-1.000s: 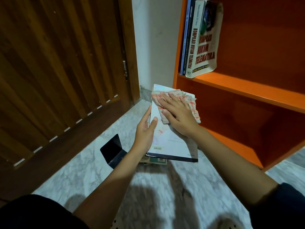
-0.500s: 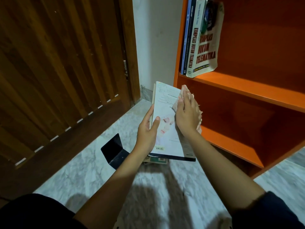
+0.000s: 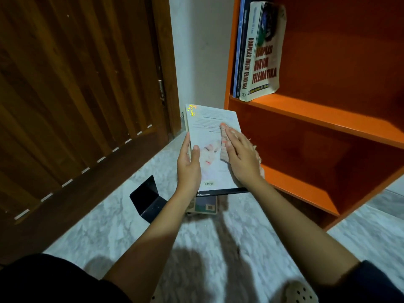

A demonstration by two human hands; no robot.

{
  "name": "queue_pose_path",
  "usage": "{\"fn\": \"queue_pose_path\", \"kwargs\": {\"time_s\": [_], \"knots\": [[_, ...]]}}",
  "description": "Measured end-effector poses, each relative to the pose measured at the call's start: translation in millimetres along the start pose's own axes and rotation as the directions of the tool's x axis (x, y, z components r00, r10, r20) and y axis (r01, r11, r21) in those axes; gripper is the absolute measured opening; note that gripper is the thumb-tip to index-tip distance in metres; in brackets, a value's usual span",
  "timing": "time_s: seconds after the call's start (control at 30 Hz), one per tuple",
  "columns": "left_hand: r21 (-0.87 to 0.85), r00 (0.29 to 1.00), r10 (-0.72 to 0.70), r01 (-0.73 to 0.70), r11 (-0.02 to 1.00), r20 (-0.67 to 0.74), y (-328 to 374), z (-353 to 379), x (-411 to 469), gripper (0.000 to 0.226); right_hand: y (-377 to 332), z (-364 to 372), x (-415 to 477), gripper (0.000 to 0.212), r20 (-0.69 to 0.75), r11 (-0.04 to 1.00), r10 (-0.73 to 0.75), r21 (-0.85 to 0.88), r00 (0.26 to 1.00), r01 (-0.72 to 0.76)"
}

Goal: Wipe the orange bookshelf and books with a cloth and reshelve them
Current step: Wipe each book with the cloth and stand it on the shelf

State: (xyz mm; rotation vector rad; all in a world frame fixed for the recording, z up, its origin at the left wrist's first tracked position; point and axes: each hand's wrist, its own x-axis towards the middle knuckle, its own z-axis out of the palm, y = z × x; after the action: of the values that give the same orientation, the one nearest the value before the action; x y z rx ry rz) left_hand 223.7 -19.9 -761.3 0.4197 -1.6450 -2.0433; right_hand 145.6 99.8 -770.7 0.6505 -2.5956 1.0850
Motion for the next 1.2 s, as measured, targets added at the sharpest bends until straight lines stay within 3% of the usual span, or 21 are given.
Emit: {"fn": "queue_pose_path", "kwargs": {"time_s": [0.07, 0.17, 0.27, 0.33, 0.47, 0.53, 0.6, 0.7, 0.73, 0.8, 0.87, 1.03, 1.2], "knots": [[0.025, 1.0, -0.001, 0.001, 1.0, -0.011, 1, 6, -2, 0.043, -14, 5, -5, 0.043, 0.013, 0.993, 0.102, -0.061, 0.995, -0.101], [0.007, 1.0, 0.003, -0.003, 1.0, -0.012, 2, 8, -4, 0.044, -32, 5, -7, 0.043, 0.083, 0.995, 0.066, -0.085, 0.994, -0.059], [-0.066, 0.999, -0.031, 0.028, 0.997, -0.038, 4, 4, -2, 0.044, -42, 6, -15, 0.042, 0.177, 0.987, -0.08, -0.127, 0.981, 0.103], [-0.187, 0.995, -0.071, 0.058, 0.981, -0.065, 6, -3, 1, 0.044, -44, 5, -26, 0.044, 0.183, 0.95, -0.252, -0.141, 0.95, 0.279], [-0.32, 0.988, -0.113, 0.074, 0.945, -0.107, 9, -17, 4, 0.044, -17, -2, -42, 0.04, 0.184, 0.809, -0.553, -0.114, 0.813, 0.576], [-0.332, 0.989, -0.112, 0.075, 0.94, -0.093, 10, -20, 5, 0.045, 2, -3, -45, 0.043, 0.141, 0.853, -0.487, -0.132, 0.862, 0.504], [-0.318, 0.992, -0.1, 0.071, 0.945, -0.077, 13, -21, 6, 0.045, 13, 1, -44, 0.047, 0.039, 0.948, -0.297, -0.106, 0.954, 0.299], [-0.281, 0.996, -0.067, 0.049, 0.959, -0.054, 14, -20, 4, 0.043, 11, 3, -39, 0.042, -0.014, 0.985, -0.033, 0.167, 0.999, 0.035], [-0.265, 0.997, -0.062, 0.046, 0.963, -0.052, 14, -20, 4, 0.043, 10, 1, -36, 0.041, 0.016, 0.951, 0.035, 0.307, 0.999, -0.038], [-0.233, 0.997, -0.056, 0.043, 0.972, -0.047, 14, -20, 4, 0.041, 7, -4, -31, 0.043, 0.113, 0.784, 0.172, 0.586, 0.979, -0.206], [-0.211, 0.998, -0.037, 0.025, 0.977, -0.053, 14, -22, 5, 0.037, 6, -11, -28, 0.045, 0.231, 0.607, 0.231, 0.725, 0.945, -0.326], [-0.167, 0.997, 0.008, -0.02, 0.986, -0.077, 19, -21, 11, 0.035, 8, -29, -30, 0.062, 0.331, 0.486, 0.138, 0.798, 0.934, -0.355], [0.06, 0.998, 0.059, -0.057, 0.997, -0.026, 12, -10, 26, 0.044, -5, -38, -33, 0.066, 0.181, 0.398, 0.223, 0.88, 0.958, -0.259]]}}
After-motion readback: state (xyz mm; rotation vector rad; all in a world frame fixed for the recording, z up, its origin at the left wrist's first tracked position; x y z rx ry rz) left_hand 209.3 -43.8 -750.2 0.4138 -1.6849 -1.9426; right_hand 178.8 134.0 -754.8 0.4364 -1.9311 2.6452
